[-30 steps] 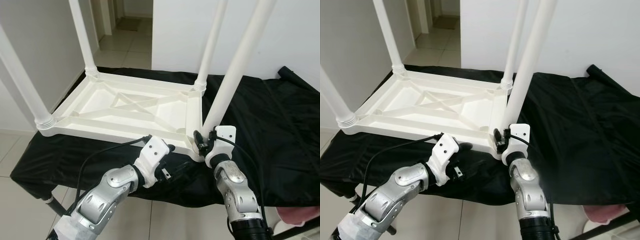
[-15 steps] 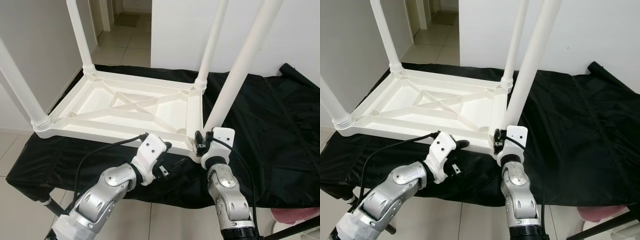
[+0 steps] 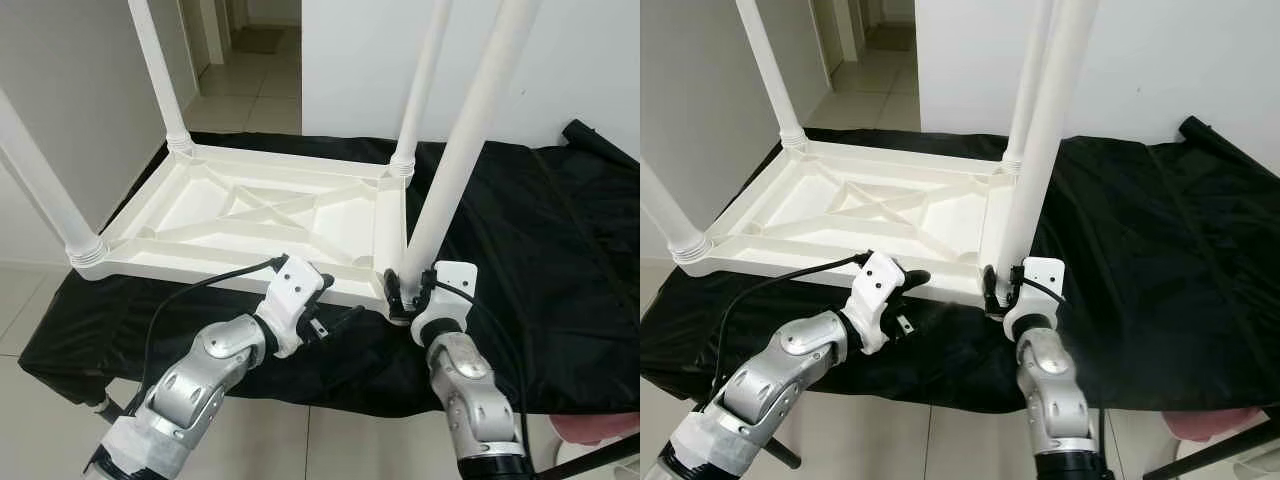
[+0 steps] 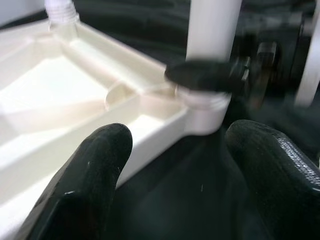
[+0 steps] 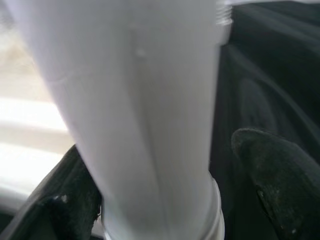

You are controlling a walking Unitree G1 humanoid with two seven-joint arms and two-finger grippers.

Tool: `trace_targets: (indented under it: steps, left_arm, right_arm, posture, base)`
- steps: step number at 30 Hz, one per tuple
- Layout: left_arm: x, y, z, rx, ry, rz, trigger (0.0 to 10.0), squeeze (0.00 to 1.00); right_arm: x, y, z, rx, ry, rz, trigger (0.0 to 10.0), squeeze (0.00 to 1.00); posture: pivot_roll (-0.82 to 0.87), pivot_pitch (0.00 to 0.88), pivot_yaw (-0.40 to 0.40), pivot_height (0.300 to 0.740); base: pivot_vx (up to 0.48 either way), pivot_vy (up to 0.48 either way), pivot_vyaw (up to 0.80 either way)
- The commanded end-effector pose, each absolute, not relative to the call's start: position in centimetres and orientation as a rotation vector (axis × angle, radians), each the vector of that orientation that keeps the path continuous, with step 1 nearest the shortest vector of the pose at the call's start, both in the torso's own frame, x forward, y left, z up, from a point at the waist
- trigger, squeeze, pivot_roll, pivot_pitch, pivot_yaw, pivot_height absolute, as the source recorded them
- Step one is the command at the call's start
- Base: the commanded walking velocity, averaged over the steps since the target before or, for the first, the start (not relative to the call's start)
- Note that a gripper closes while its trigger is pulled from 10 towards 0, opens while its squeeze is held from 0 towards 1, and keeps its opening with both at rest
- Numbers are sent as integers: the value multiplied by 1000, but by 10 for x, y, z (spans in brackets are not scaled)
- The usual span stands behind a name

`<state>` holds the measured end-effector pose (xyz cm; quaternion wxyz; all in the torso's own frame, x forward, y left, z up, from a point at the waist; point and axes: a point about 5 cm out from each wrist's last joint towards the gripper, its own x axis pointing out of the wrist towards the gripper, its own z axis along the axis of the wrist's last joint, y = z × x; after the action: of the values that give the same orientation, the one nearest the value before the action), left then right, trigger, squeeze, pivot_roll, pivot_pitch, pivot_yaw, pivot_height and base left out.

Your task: Building children table

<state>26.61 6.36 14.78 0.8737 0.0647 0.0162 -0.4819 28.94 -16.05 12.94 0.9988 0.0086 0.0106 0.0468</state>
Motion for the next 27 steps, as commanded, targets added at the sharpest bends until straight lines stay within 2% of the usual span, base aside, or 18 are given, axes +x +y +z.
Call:
trace_targets:
  steps: [1, 2, 4, 13, 27]
  left_arm:
    - [261, 63, 145, 153, 42, -1081, 10000, 0]
    - [261, 63, 145, 156, 44, -1087, 10000, 0]
    - [261, 63, 145, 156, 44, -1087, 10000, 0]
    - [262, 59, 145, 159, 42, -1109, 10000, 0]
    - [267, 55, 148, 166, 23, -1116, 10000, 0]
  right_arm:
    - [291, -166, 131, -3, 14, 146, 10000, 0]
    - [291, -166, 134, -35, -2, 210, 10000, 0]
    - [291, -166, 134, -35, -2, 210, 10000, 0]
    - [293, -176, 134, -118, -17, 434, 10000, 0]
    - [319, -168, 135, -140, -26, 566, 10000, 0]
  posture:
    - [-27, 0, 43, 740]
    - [-29, 0, 47, 740]
    - [-29, 0, 47, 740]
    - [-39, 0, 69, 740]
    - [-42, 0, 74, 740]
  base:
    - [0, 0, 0]
    - [0, 0, 0]
    - [0, 0, 0]
    - [0, 0, 0]
    - [0, 0, 0]
